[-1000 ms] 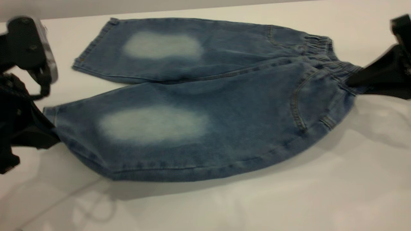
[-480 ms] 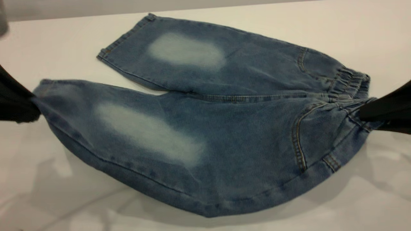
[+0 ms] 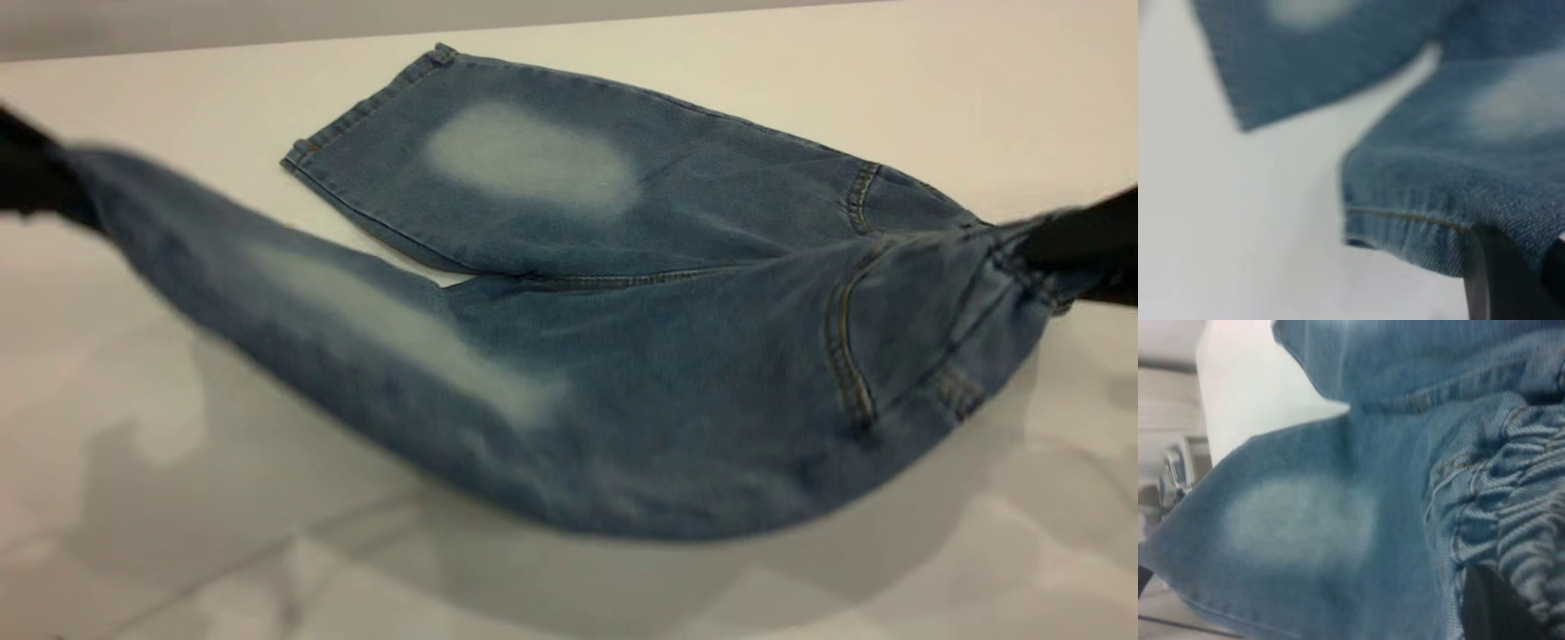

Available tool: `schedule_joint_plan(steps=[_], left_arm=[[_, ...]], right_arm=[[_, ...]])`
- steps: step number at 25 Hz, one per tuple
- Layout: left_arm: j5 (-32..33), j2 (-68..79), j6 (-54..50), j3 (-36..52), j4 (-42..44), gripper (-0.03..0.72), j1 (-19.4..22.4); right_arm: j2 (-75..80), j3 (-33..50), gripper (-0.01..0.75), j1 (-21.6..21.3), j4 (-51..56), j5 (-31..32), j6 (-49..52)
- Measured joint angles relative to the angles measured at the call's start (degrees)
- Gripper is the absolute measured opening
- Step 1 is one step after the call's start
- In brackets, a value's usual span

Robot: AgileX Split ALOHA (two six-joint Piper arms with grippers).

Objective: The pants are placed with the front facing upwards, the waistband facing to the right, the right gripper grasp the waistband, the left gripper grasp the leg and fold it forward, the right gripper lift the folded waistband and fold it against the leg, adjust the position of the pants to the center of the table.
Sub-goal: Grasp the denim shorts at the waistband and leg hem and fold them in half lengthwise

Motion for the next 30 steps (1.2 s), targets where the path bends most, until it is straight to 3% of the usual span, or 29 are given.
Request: schedule_joint_plan(steps=[12, 21, 30], left_arm=[[-25.5, 12.5, 2.4, -3.7, -0.3, 0.091, 0.0], [-32.6, 28.3, 2.3, -14.9, 1.5, 0.091, 0.0], [-32.8, 41.5, 2.3, -26.2, 1.8, 0.091, 0.0]], right_arm=[[0.1, -2.4, 0.034, 0.0, 3.8, -2.4, -1.5], [0.2, -9.2, 0.034, 0.0, 3.8, -8.0, 1.2], [2.4, -13.3, 0.034, 0.0, 3.9, -14.5, 2.6]])
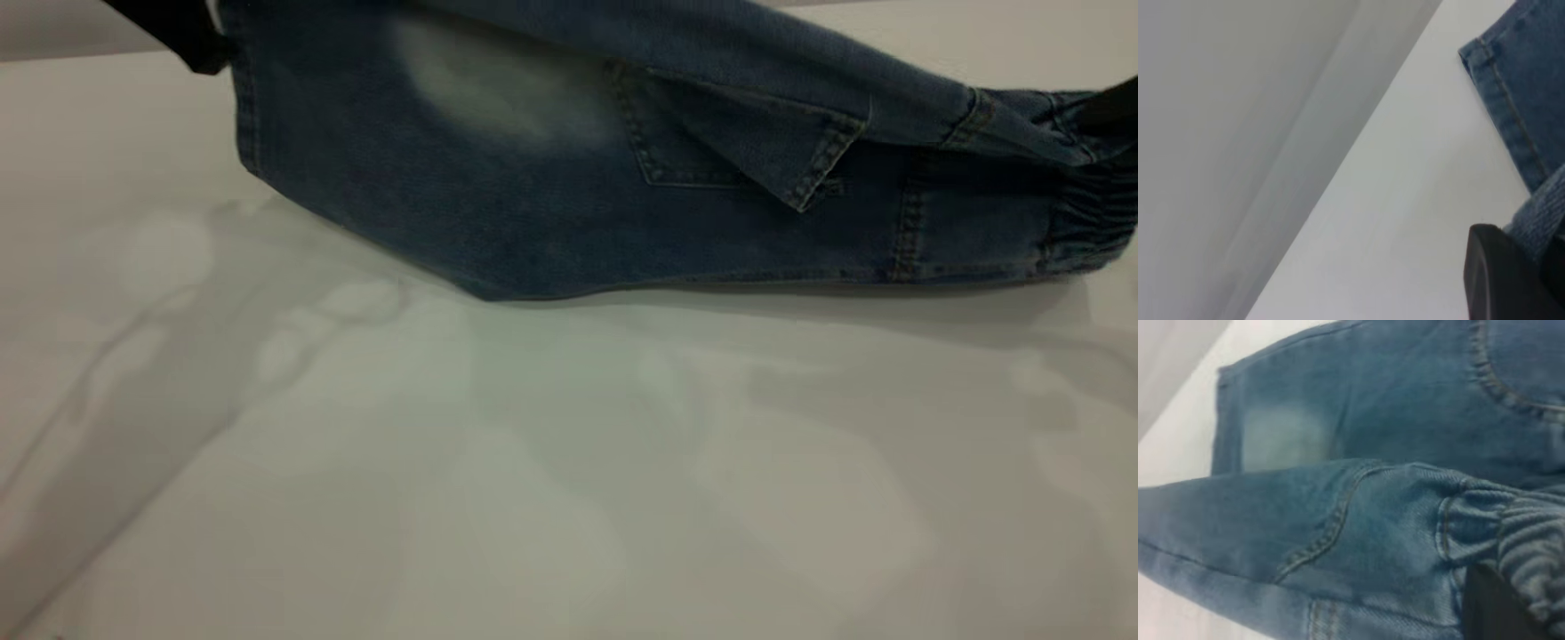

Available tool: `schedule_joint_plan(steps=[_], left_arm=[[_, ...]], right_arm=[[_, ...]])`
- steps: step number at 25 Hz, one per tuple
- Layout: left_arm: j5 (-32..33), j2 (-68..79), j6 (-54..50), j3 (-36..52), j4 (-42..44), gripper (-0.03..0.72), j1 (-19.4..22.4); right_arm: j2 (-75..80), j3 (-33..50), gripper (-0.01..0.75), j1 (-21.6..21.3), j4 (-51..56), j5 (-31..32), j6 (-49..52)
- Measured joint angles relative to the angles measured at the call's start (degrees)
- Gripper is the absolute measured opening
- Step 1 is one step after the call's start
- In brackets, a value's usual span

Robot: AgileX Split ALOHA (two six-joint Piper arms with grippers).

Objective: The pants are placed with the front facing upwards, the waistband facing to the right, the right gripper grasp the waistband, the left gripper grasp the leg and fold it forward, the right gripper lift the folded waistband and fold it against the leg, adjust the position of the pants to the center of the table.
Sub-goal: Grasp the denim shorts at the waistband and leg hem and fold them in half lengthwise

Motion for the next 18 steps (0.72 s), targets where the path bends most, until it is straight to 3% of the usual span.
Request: schedule_joint_plan(steps=[18], left_arm=[[-4.5, 12.3, -2.5, -7.2, 8.7, 0.091, 0.0]], right_arm=[[11.5, -8.0, 0.034, 0.0, 0.0, 2.1, -0.1]])
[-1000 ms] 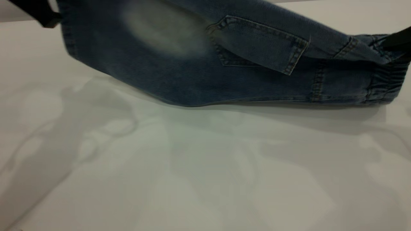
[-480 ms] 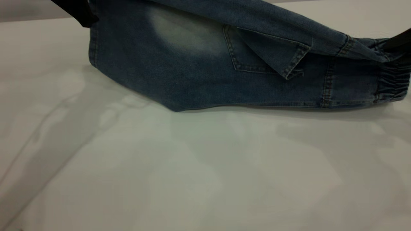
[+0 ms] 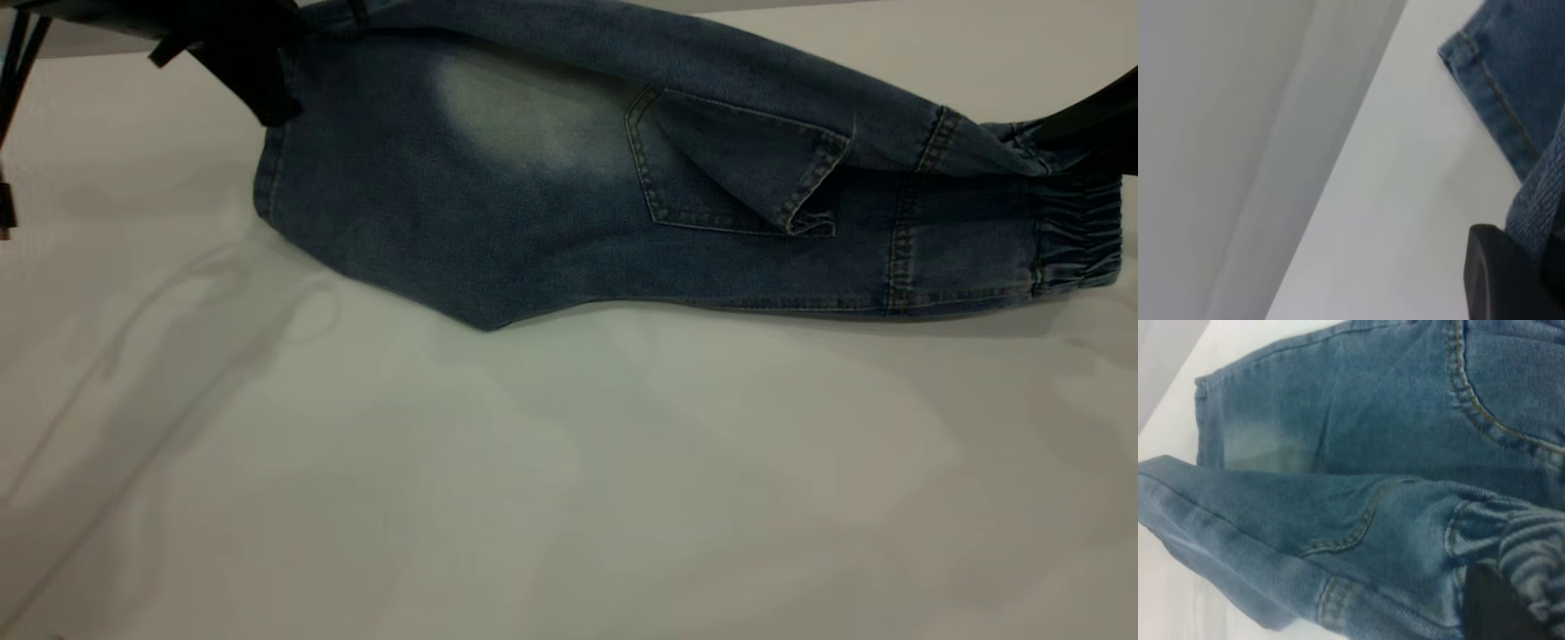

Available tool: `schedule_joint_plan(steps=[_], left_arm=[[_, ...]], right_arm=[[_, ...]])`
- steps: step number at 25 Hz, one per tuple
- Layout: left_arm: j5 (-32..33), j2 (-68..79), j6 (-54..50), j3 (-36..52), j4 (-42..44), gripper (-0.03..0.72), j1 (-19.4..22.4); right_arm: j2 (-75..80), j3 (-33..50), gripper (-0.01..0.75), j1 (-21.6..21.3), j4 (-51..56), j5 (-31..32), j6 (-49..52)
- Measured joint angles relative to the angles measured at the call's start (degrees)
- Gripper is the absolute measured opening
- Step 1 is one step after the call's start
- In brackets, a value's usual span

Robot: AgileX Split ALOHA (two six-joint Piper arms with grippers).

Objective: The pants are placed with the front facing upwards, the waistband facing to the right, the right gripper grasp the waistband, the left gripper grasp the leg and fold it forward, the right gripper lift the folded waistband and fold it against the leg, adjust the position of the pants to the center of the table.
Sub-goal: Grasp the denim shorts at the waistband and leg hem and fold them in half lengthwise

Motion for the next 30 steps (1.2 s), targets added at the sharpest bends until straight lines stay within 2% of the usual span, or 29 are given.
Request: schedule_joint_plan(steps=[20, 30], left_arm=[[-0.1, 9.0, 0.1, -13.4, 0.1, 0.091, 0.0], [-6.2, 12.8, 0.1, -15.7, 0.3, 0.091, 0.0]], right_arm=[[-0.1, 0.0, 0.036, 0.1, 0.0, -2.1, -0.1], [-0.1, -3.0, 0.043, 0.1, 0.0, -2.2, 2.7]])
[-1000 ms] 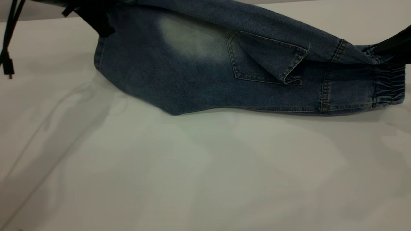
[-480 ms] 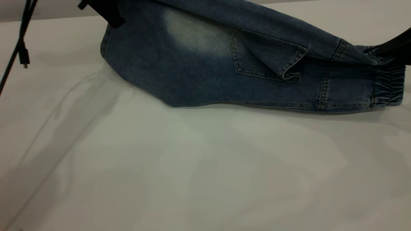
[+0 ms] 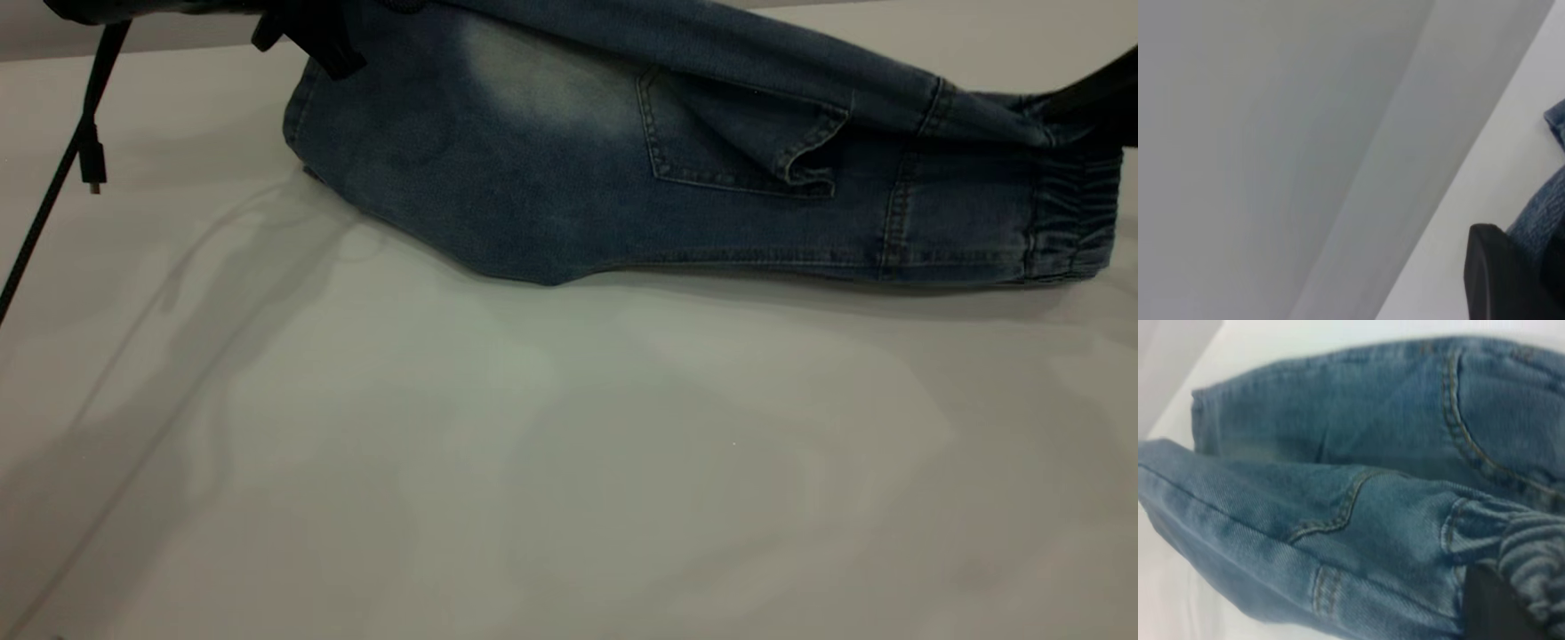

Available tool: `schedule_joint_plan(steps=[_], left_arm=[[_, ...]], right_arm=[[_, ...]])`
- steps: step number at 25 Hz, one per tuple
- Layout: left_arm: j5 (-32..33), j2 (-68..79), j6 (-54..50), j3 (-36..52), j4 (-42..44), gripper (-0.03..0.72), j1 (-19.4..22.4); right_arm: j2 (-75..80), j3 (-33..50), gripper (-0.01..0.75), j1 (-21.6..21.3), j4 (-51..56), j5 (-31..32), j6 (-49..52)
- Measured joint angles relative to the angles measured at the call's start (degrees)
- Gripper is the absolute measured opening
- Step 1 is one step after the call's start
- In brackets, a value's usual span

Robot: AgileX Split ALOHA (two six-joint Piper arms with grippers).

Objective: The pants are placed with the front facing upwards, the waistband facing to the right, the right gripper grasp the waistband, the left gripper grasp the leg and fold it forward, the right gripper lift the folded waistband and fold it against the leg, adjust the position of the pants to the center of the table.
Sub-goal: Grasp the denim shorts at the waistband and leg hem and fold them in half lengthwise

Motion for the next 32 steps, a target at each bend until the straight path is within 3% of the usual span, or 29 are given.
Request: schedule_joint_plan(steps=[6, 14, 17, 24, 32], left_arm=[[0.0, 0.7, -1.0, 0.0, 3.0, 0.091, 0.0], [-3.0, 2.3, -5.4, 0.0, 6.6, 0.091, 0.0], [-3.5, 3.5, -6.5, 0.0, 8.9, 0.091, 0.0], [-6.9, 4.5, -12.3, -0.4, 13.0, 0.091, 0.0], [-7.8, 4.5, -29.0, -0.5, 15.0, 0.091, 0.0]], right_arm=[[0.0, -0.3, 0.115, 0.0, -0.1, -0.4, 3.9], [0.0, -0.3, 0.391, 0.0, 0.0, 0.9, 5.0], [0.0, -0.3, 0.462, 0.0, 0.0, 2.7, 5.0], [0.0, -0.3, 0.493, 0.0, 0.0, 3.6, 4.6], [0.0, -0.3, 0.493, 0.0, 0.0, 3.6, 4.4]])
